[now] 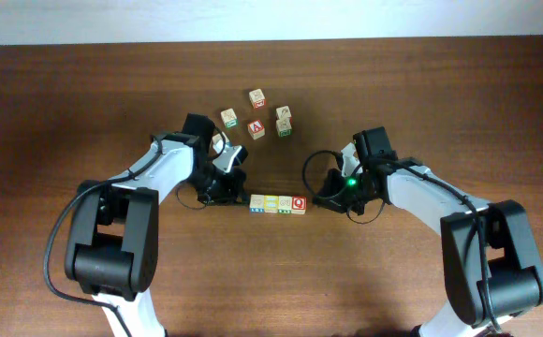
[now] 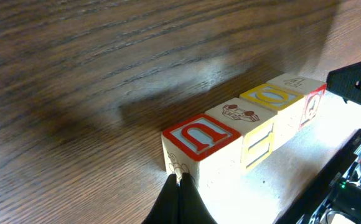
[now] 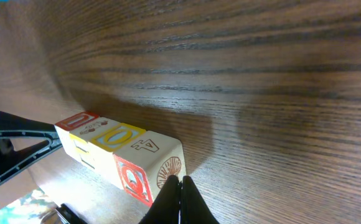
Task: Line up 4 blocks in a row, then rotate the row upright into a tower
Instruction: 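Lower the left and right grippers onto opposite ends of the row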
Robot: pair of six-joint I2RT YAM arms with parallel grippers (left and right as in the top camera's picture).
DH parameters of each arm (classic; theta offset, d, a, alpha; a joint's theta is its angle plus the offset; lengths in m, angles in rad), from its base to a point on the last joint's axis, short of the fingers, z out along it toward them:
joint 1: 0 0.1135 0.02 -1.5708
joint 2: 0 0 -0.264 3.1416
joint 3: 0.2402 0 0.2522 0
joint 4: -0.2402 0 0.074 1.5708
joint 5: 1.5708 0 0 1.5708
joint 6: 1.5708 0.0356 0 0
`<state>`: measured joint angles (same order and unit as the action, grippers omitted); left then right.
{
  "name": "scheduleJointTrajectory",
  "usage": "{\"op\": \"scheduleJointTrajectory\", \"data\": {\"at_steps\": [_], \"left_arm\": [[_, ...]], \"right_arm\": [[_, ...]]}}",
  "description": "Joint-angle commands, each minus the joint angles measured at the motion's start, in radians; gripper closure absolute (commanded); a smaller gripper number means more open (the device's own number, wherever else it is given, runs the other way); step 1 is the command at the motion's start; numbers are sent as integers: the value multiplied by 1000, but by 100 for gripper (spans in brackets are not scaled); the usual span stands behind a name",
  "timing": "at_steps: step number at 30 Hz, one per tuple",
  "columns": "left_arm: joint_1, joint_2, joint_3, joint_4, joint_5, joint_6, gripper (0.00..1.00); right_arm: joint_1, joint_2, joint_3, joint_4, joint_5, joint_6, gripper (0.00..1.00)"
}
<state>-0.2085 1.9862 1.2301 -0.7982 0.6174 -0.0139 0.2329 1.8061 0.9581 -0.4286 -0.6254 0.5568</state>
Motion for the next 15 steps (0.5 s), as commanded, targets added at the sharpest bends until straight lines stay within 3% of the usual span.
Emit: {"op": "scheduleJointTrajectory", "data": {"at_steps": [1,15], "left_arm": [[-1,5,-5,2,34,30,100],[-19,6,-5,32,-23,30,100]], "right_arm": [[31,22,-4,3,28,55,96],[36,42,-4,-1,12,46,96]]}}
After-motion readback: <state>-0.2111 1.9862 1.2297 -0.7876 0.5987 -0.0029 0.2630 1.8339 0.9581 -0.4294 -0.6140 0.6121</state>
